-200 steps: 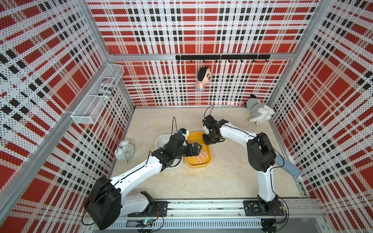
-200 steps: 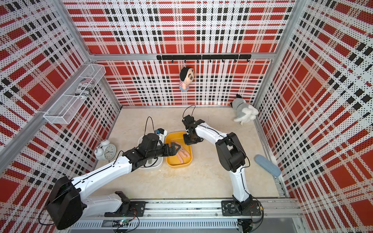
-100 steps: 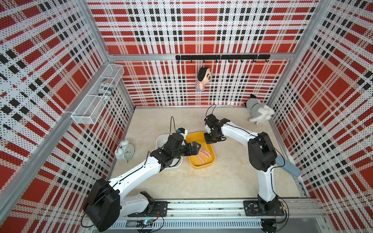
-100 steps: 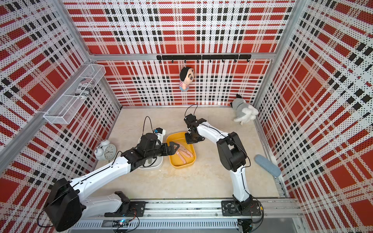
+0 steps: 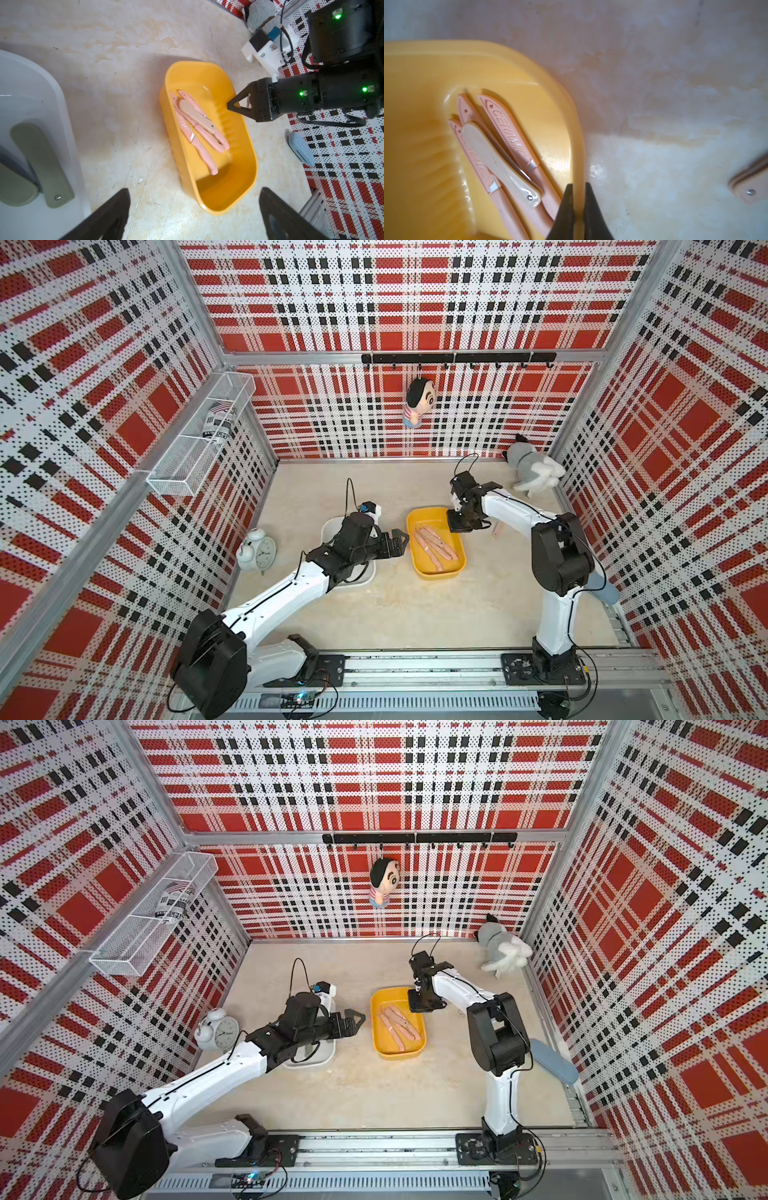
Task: Place the fruit knives into the storage box by color
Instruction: Move the storage box to the center of the board.
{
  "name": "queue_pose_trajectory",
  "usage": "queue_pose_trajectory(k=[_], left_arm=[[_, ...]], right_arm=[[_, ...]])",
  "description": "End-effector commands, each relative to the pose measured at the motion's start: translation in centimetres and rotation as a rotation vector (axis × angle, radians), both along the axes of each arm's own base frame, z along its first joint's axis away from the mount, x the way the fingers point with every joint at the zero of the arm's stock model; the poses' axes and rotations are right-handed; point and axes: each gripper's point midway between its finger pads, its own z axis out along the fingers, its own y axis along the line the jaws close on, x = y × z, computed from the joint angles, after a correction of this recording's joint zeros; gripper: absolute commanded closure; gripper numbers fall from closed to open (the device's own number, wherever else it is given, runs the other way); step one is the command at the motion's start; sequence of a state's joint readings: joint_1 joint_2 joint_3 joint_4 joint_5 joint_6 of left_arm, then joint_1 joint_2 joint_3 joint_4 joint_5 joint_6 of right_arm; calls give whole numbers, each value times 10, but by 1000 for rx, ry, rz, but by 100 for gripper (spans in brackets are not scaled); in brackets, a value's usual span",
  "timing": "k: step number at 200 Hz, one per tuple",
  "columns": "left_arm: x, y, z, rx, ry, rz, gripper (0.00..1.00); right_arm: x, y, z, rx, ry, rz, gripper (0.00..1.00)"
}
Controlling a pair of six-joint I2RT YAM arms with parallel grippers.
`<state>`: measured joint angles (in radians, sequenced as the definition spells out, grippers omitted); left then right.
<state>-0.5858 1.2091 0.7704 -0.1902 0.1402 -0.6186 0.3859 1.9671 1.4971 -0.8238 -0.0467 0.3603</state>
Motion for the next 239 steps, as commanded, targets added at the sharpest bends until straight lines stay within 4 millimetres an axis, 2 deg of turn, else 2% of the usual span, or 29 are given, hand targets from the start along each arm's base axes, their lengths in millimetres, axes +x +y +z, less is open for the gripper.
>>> queue_pose_trajectory(k=[1,48,90,120,149,169,188,206,239], left_arm=[[5,5,12,14,-33,11,2],[8,9,9,37,-20,29,1],[13,23,16,57,-31,74,2],[20,10,29,16,-55,43,2],[28,-20,59,-60,-118,-31,2],[30,-50,81,-126,-159,-111,2],[32,-78,99,-179,-191,-174,2],[32,-102,108,-236,-204,-230,2],[34,-138,110,-293,-208,-294,2]], right_arm=[[-1,-17,10,-19,-19,-17,94],[1,-14,12,-1,-19,-15,88],[6,-12,32,21,-67,-17,50],[10,-23,62,23,-145,-55,33],[18,-48,95,68,-245,-148,26],[24,-74,103,105,-278,-241,24],[28,-99,100,115,-278,-314,24],[28,-120,87,73,-251,-365,23],[25,-144,63,56,-204,-423,23]])
